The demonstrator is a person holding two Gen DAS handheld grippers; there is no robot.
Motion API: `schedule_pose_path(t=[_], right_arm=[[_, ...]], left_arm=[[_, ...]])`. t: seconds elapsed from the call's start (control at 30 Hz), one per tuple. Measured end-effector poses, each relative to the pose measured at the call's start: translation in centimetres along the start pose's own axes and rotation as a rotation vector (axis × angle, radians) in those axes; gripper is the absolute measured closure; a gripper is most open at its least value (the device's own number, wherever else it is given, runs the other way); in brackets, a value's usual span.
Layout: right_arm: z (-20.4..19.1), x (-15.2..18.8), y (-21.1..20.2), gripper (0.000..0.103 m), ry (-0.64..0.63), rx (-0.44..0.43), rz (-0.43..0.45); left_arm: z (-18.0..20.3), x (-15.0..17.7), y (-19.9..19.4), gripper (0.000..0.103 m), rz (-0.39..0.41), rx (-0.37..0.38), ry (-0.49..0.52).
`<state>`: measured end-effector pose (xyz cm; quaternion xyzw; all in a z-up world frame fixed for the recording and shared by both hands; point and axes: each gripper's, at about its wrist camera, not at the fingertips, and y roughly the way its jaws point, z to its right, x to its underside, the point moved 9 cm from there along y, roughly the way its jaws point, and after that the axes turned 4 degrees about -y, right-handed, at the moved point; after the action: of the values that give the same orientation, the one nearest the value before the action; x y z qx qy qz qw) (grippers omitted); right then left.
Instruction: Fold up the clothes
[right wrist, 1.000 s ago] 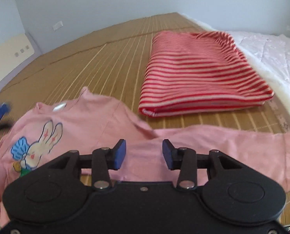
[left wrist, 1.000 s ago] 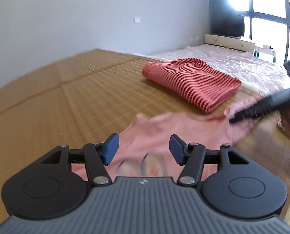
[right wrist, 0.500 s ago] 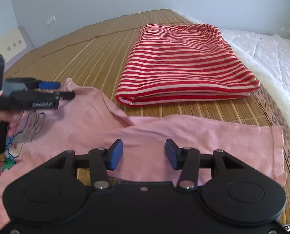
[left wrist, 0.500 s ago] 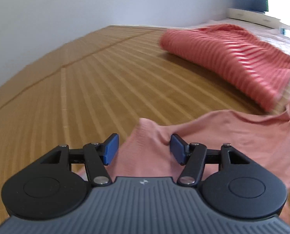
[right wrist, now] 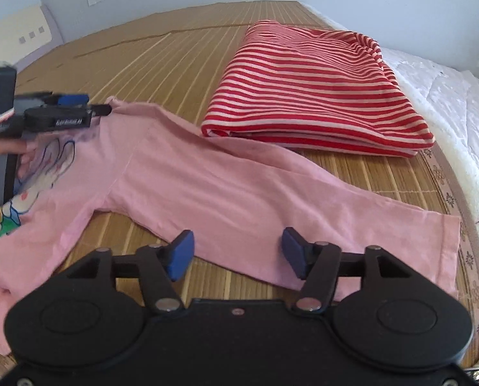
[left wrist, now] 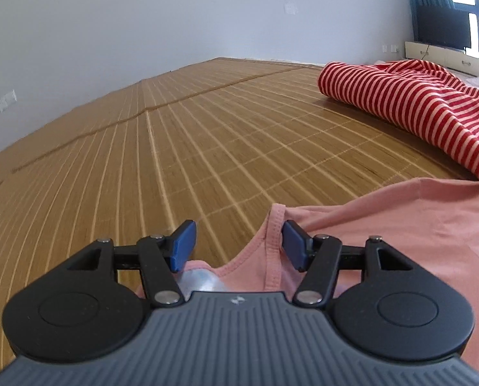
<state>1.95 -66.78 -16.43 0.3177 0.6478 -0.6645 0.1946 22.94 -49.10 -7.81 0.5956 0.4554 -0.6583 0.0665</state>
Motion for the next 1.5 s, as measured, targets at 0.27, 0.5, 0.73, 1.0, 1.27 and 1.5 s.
schedule_pose_path(t=[0.27,0.5,0.73,1.0,1.27,1.5], right_arm=[[-1.5,-2.9,-2.2,0.044,0.067,-0.139,0.164],[-9.8,-3.1,-1.5,0.044,-0.017,-0.439,0.153],[-18.3,-1.8,-0.2,0.044,-0.212,-0.523,0.113],[-21.8,0.5,1.9,0.04,-0.308,-0.458,0.047],[-21.7,1.0,2.0,0.039,-0.311,-0.456,0.047],[-21.5,0.9,2.0,0.038,-0.299,-0.464,0.056]], left_arm=[[-3.4,0.3,-5.7,0.036,-0.012,0.014,-0.169],[-8.1,4.1,-11.7,0.034,-0.079,-0.015,-0.234],[-12.1,10.8,-15.4,0.034,-0.174,-0.133,-0.166],[-17.3,12.6,-15.4,0.032,-0.105,-0.23,-0.177],[-19.1,12.8,-18.5,0.031,-0.121,-0.215,-0.27],[-19.0,15.4,-28.3,0.031,-0.138,-0.209,-0.32]])
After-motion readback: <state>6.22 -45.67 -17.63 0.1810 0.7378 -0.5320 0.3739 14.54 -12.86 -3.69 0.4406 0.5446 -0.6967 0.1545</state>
